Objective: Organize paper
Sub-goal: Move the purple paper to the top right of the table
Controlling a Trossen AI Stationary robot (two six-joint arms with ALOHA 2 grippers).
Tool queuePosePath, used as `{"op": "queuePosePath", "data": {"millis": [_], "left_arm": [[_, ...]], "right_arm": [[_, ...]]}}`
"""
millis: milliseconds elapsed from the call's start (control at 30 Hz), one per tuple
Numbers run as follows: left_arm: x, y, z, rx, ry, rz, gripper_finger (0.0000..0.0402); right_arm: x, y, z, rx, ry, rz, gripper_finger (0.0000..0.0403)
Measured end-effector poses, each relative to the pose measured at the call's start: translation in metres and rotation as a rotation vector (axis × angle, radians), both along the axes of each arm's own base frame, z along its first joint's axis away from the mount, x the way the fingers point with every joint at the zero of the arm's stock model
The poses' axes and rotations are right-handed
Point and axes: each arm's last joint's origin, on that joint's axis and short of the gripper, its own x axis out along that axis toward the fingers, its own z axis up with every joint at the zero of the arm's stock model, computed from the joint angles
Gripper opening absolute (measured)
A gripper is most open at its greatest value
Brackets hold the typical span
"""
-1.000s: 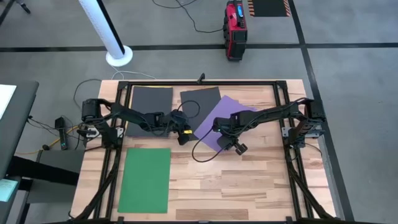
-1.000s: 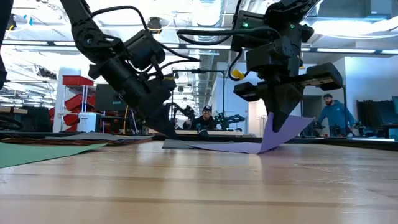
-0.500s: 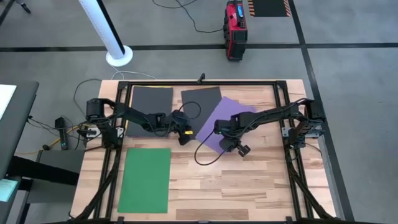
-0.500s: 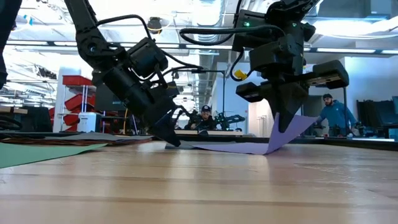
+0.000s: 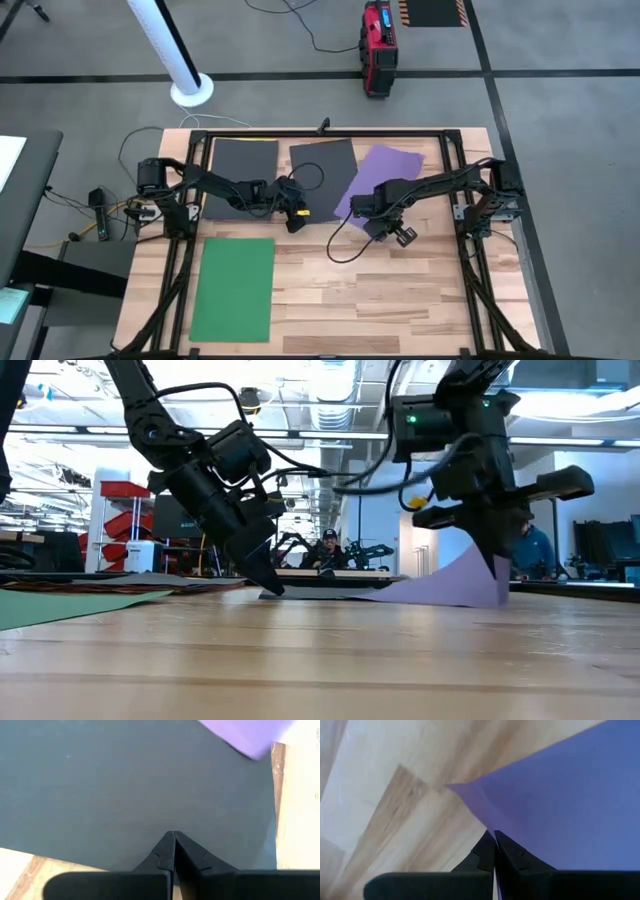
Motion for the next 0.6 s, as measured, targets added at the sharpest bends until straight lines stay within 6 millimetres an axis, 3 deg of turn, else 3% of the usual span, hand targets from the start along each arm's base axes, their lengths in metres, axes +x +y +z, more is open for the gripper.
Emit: {"op": "queuePosePath", "data": {"millis": [233, 600], "left_arm": [[0.0, 0.0, 0.0, -0.001, 0.001, -0.003, 0.0], [0.0, 0.0, -0.001, 0.0, 0.003, -0.013, 0.0]], "right_arm": [[-0.006, -0.002, 0.0, -0.023, 0.073, -0.16, 0.0015], [-0.014, -0.005, 0.002, -0.096, 0.16, -0.352, 0.0142]]}}
